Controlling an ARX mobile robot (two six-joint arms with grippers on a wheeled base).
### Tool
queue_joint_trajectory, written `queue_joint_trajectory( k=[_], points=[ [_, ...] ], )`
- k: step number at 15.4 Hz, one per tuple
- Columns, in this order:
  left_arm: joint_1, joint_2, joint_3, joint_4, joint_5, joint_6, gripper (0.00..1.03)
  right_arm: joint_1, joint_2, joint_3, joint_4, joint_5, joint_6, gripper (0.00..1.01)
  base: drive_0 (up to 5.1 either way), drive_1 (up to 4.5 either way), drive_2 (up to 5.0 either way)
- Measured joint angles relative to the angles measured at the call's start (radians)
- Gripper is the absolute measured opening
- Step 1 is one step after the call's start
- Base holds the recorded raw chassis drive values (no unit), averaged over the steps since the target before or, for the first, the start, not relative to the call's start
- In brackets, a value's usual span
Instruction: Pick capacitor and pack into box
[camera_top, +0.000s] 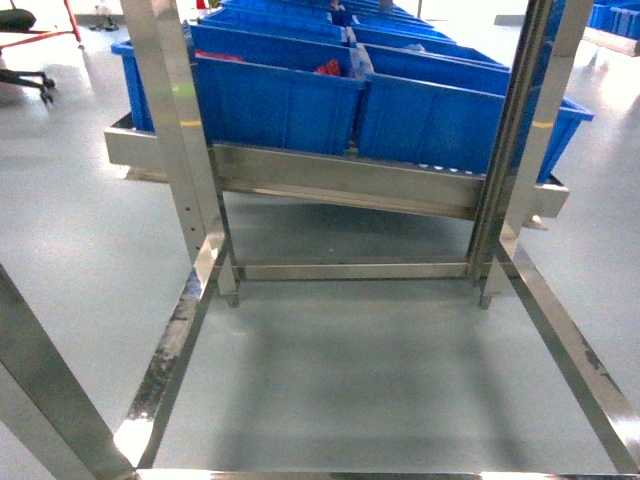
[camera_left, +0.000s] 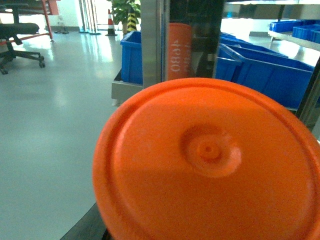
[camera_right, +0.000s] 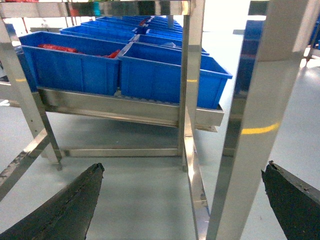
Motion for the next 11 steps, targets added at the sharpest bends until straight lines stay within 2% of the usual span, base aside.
queue_joint_trajectory(
  k=[11],
  points=[
    [0.0,0.0,0.0,0.002,-0.001,0.0,0.44,0.0,0.0,0.0,-0.001,-0.001,0.0,0.98,-5.0,2.43,2.4]
  ],
)
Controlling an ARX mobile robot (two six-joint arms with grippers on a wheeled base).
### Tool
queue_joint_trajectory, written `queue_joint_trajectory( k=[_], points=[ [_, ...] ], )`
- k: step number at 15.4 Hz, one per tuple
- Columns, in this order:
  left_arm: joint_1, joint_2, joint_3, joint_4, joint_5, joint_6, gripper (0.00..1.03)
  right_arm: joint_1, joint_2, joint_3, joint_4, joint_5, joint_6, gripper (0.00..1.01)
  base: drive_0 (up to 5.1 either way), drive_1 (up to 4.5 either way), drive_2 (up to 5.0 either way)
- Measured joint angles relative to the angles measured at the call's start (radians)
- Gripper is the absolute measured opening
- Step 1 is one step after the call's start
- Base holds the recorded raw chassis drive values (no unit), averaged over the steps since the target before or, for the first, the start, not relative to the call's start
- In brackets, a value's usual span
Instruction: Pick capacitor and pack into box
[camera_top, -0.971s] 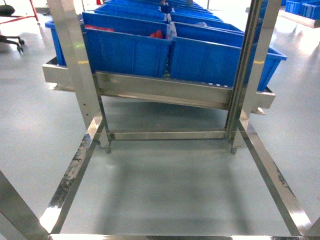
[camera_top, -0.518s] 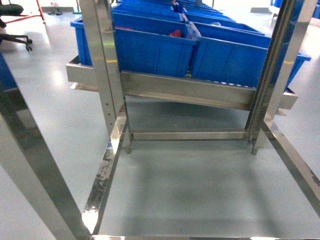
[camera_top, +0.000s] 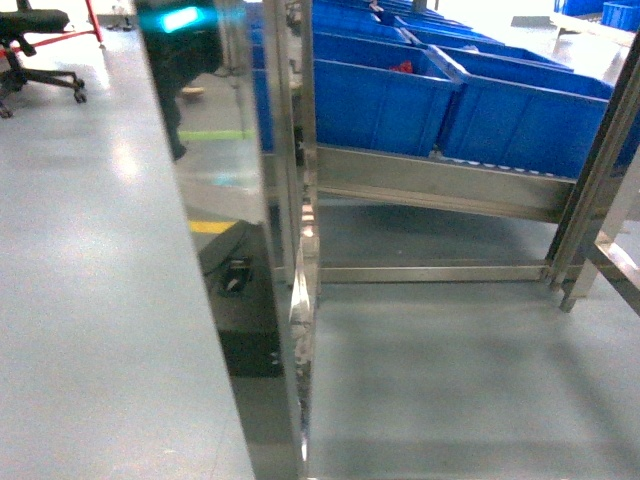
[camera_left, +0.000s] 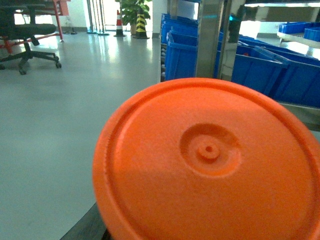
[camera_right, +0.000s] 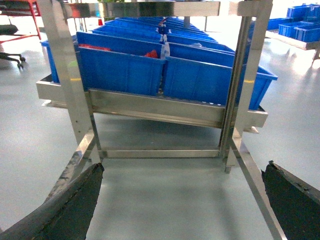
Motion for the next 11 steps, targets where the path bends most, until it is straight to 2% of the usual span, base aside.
queue_joint_trajectory(
  k=[11],
  points=[
    [0.0,0.0,0.0,-0.002,-0.003,0.0,0.44,0.0,0.0,0.0,0.002,0.0,0.0,0.98,-4.9,2.48,2.5]
  ],
)
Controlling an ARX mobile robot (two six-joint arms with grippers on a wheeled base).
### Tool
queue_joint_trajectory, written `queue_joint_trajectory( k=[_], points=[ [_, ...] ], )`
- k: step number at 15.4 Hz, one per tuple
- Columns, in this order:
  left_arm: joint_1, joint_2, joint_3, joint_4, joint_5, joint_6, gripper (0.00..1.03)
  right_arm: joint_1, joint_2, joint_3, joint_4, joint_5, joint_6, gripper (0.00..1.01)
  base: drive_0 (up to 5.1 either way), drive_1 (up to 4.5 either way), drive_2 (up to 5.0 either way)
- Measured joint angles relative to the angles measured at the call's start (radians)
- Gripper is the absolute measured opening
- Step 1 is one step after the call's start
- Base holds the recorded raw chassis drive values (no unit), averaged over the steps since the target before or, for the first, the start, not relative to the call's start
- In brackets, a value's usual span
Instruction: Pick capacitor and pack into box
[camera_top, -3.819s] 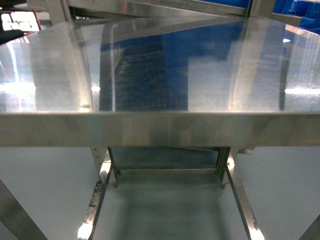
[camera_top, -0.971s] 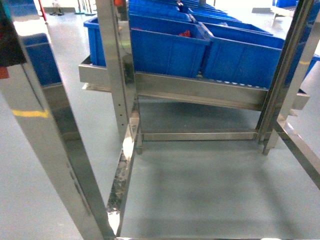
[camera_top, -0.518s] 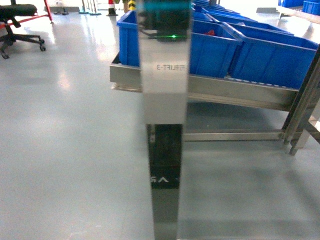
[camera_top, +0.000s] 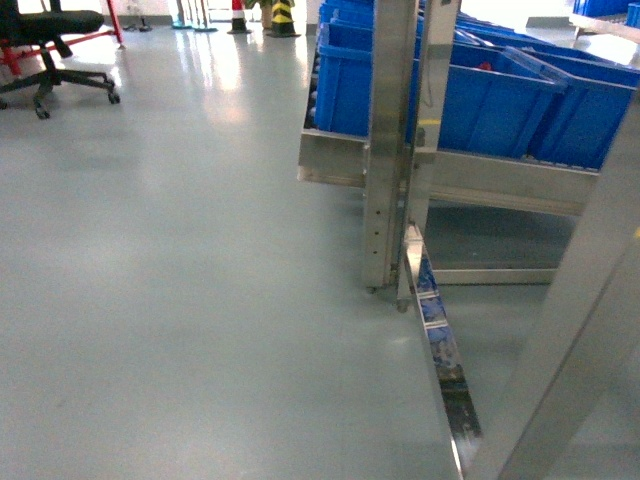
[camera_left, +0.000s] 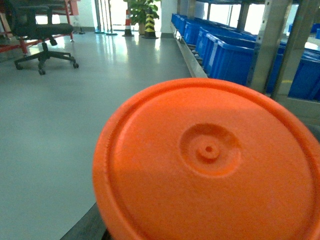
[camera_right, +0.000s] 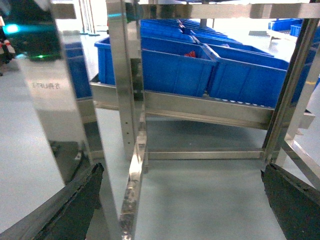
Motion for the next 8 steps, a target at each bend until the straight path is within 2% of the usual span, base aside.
queue_joint_trajectory(
  k=[8],
  points=[
    [0.0,0.0,0.0,0.001,0.002,0.0,0.44,0.0,0.0,0.0,0.004,0.001,0.0,0.98,-5.0,2.46,2.5]
  ],
)
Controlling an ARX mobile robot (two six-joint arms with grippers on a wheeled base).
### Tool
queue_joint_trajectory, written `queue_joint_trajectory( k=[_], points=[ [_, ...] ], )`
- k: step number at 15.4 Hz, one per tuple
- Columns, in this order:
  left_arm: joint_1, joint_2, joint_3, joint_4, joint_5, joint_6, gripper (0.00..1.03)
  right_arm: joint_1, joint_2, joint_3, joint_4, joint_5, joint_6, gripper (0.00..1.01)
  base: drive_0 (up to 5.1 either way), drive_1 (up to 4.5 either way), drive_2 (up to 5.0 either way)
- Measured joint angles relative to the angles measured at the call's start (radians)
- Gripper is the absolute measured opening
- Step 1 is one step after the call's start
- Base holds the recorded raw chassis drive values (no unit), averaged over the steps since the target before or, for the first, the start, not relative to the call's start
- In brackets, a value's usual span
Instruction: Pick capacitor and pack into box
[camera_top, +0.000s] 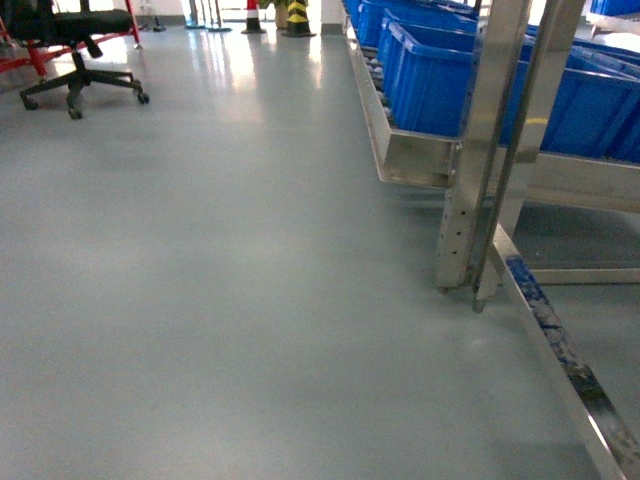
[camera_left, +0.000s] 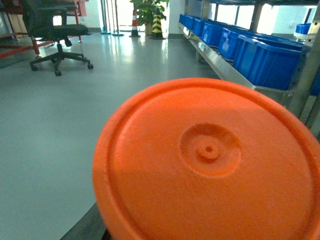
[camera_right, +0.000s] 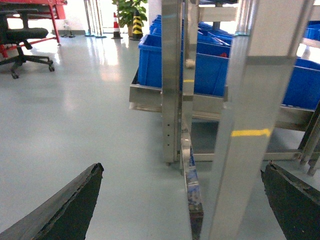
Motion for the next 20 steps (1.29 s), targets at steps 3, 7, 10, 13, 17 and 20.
queue_joint_trajectory(
  k=[3,7,10,13,17,20],
  points=[
    [0.0,0.0,0.0,0.003,0.002,0.0,0.44,0.0,0.0,0.0,-0.006,0.0,0.0,0.98,-5.0,2.43,2.4],
    [0.0,0.0,0.0,0.0,0.0,0.0,0.44,0.0,0.0,0.0,-0.005,0.0,0.0,0.98,-5.0,2.36,2.4],
    [0.0,0.0,0.0,0.0,-0.001,0.0,0.44,0.0,0.0,0.0,-0.003,0.0,0.0,0.98,-4.9,2.46,2.5],
    [0.0,0.0,0.0,0.002,0.001,0.0,0.44,0.0,0.0,0.0,-0.008,0.001,0.0,0.98,-5.0,2.44,2.4],
    [0.0,0.0,0.0,0.0,-0.002,0.0,0.44,0.0,0.0,0.0,-0.004,0.0,0.0,0.98,-5.0,2.42,2.4],
    [0.0,0.0,0.0,0.0,0.002,0.0,0.44,0.0,0.0,0.0,-0.006,0.0,0.0,0.98,-4.9,2.47,2.5]
  ],
)
